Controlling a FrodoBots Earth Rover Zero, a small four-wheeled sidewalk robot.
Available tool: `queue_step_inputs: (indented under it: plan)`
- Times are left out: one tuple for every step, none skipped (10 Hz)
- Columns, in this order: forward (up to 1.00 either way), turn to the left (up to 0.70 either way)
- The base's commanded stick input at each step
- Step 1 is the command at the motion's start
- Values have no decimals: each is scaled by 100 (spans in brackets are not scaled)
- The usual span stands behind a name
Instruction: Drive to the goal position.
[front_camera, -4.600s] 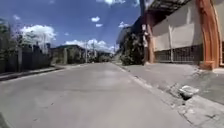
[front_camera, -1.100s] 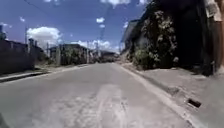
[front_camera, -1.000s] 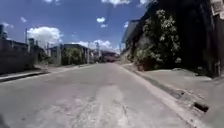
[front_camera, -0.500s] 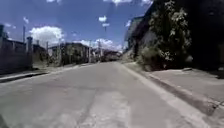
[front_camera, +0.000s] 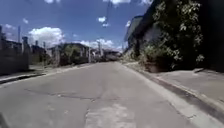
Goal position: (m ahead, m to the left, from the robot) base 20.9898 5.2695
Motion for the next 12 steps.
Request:
queue_step_inputs:
  plan:
    - [100, 0]
    - [100, 0]
    - [100, 0]
    - [100, 0]
    - [100, 0]
    - [100, 0]
    - [100, 0]
    - [100, 0]
    - [100, 0]
    - [100, 0]
    - [100, 0]
    - [100, 0]
